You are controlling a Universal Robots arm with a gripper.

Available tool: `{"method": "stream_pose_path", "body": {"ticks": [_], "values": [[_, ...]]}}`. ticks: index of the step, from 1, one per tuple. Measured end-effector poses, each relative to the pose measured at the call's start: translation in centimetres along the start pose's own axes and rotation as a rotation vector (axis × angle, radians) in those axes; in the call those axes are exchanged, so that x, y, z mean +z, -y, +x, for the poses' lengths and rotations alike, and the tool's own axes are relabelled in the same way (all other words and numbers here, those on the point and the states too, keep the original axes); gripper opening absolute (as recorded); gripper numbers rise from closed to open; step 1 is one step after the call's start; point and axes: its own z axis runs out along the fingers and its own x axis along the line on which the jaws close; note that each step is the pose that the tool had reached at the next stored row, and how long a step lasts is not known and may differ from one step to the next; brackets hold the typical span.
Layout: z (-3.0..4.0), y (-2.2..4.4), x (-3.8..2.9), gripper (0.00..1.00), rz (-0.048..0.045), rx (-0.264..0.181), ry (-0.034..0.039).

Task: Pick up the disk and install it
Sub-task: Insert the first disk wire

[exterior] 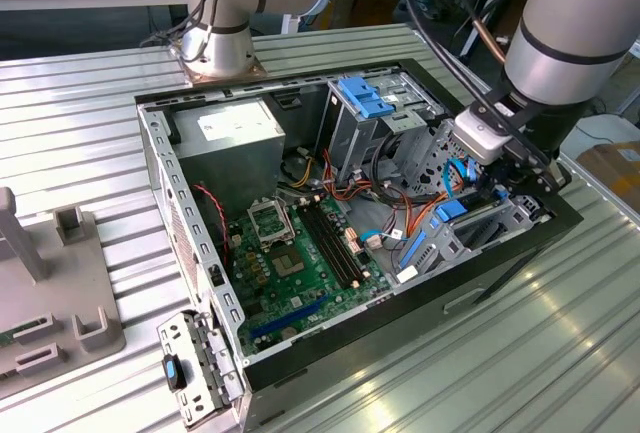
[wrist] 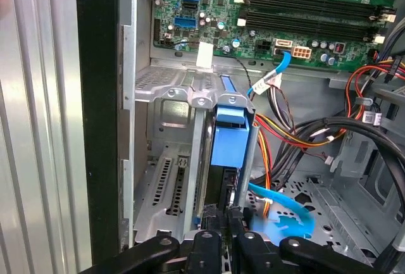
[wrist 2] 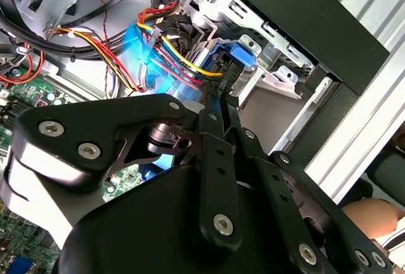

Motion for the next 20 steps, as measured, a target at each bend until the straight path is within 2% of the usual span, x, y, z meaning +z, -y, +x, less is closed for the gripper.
{"method": "stream_pose_path", "body": {"ticks": [5, 9, 11, 20], "values": [[-0.08, -0.12, 0.3, 0.16, -0.0001, 0.002, -0.001], [-0.49, -0.09, 0.36, 0.16, -0.0007, 0.021, -0.007], [-0.55, -0.11, 0.41, 0.16, -0.0015, 0.043, -0.0141], [-0.57, -0.15, 0.56, 0.16, -0.0017, 0.049, -0.0163]]}}
